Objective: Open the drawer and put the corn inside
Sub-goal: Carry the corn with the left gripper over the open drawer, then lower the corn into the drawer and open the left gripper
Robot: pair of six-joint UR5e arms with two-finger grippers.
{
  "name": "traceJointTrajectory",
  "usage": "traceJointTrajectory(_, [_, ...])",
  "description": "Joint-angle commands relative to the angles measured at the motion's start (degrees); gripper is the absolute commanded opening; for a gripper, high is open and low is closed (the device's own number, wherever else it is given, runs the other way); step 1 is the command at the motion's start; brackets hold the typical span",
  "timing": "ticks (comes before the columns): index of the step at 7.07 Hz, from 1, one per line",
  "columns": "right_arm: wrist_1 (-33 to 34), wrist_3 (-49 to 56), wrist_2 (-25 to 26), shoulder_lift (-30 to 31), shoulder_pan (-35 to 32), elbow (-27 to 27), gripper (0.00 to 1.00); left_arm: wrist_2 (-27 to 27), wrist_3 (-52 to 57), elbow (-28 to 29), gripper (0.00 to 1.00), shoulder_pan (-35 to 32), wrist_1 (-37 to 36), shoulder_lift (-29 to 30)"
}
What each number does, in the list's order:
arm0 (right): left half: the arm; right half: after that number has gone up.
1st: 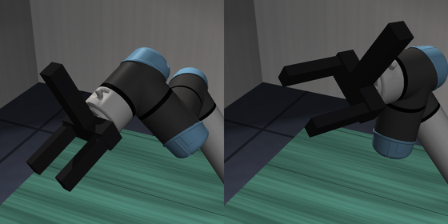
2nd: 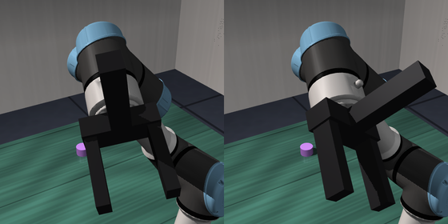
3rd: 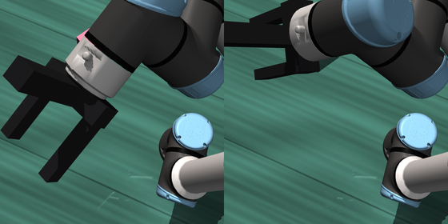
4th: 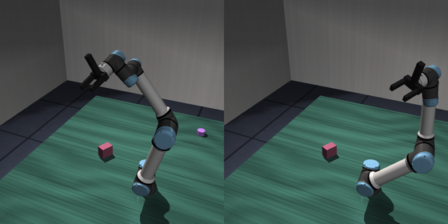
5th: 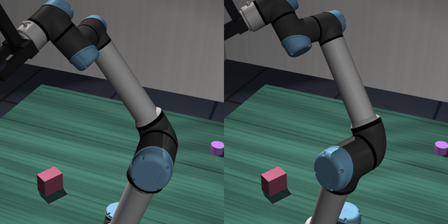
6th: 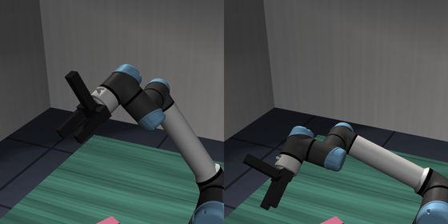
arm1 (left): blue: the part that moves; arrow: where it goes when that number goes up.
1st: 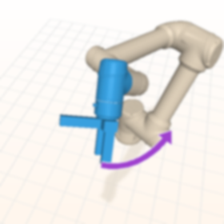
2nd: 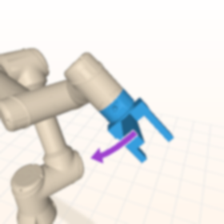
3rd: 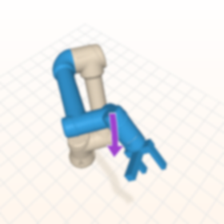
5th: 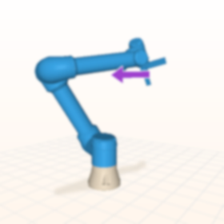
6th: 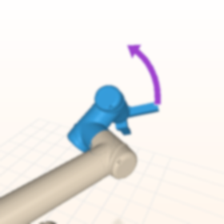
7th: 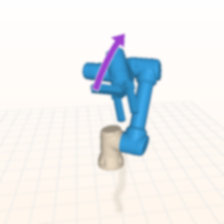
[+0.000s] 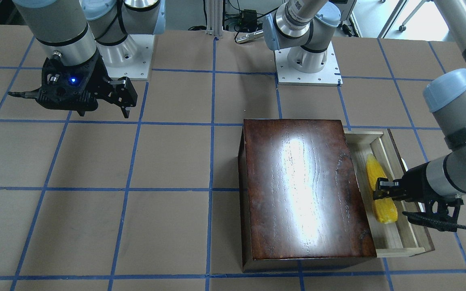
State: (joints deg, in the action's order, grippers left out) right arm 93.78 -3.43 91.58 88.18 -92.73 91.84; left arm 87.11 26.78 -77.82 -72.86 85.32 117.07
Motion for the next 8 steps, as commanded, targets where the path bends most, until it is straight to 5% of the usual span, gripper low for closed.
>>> traceJointTrajectory(1, [0.0, 0.0, 0.0, 0.1, 0.0, 0.0, 1.00, -0.1, -0.1, 0.1, 0.91, 0.0, -0.1, -0.3])
traceJointTrajectory(4, [0.0, 0.0, 0.0, 0.0, 0.0, 0.0, 1.00, -2.8, -0.3, 0.7, 1.00, -0.4, 0.6, -2.1])
traceJointTrajectory(8, [0.0, 0.0, 0.0, 0.0, 0.0, 0.0, 1.00, -1.9, -6.4, 3.2, 1.00, -2.9, 3.6, -5.7])
